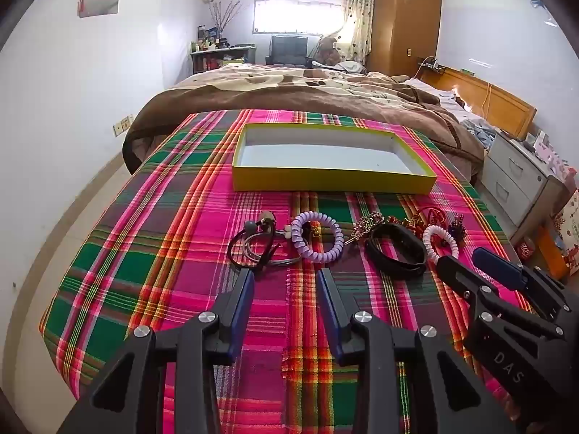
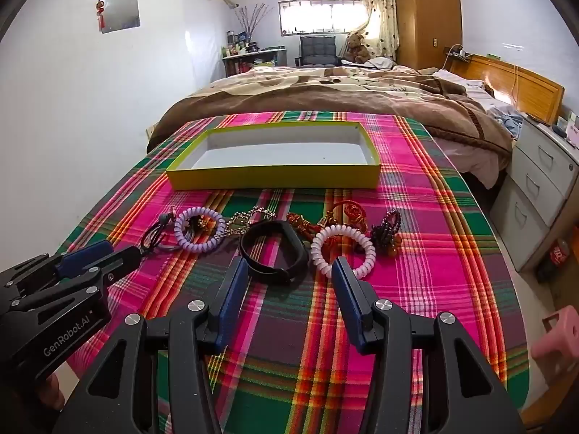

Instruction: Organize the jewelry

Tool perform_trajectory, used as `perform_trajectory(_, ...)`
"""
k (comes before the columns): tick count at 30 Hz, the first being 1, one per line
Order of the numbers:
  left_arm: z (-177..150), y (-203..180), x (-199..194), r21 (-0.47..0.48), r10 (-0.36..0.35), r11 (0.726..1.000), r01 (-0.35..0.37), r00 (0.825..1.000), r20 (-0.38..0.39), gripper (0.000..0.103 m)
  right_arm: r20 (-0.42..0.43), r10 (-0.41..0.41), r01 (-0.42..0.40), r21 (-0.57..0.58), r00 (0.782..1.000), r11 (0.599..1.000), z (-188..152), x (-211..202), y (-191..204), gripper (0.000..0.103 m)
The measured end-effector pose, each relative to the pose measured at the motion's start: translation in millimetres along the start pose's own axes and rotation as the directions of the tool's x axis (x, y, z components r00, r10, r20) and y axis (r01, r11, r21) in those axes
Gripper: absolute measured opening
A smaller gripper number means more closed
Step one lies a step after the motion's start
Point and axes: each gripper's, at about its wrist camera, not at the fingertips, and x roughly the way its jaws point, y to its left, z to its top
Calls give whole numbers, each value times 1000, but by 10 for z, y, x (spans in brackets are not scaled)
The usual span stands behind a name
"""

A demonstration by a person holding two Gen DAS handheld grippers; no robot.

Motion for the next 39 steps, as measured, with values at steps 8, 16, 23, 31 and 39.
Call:
perform_trajectory(8,-12,-95,-44,2,22,1000,-22,1000,3,35,-9,-10,10,5,1000,1000,0,-18,-13,49)
perform_trajectory(16,-13,-10,-50,-6,11,1000,-11,1000,7,35,-9,-10,10,4,1000,1000,1,-25,7,49)
perform_trajectory(23,-18,6,-45,-8,7,1000,-7,1000,5,35,-8,-14,14,2,1000,1000,-16,-40,16,49)
perform_trajectory(31,-23,1,-36,-5,6,1000,-6,1000,6,35,-8,-14,14,3,1000,1000,-16,-41,12,49)
perform_trajectory(39,-21,-24,-39,-3,4,1000,-4,1000,5,35,-10,-12,13,6,1000,1000,-14,-41,9,49)
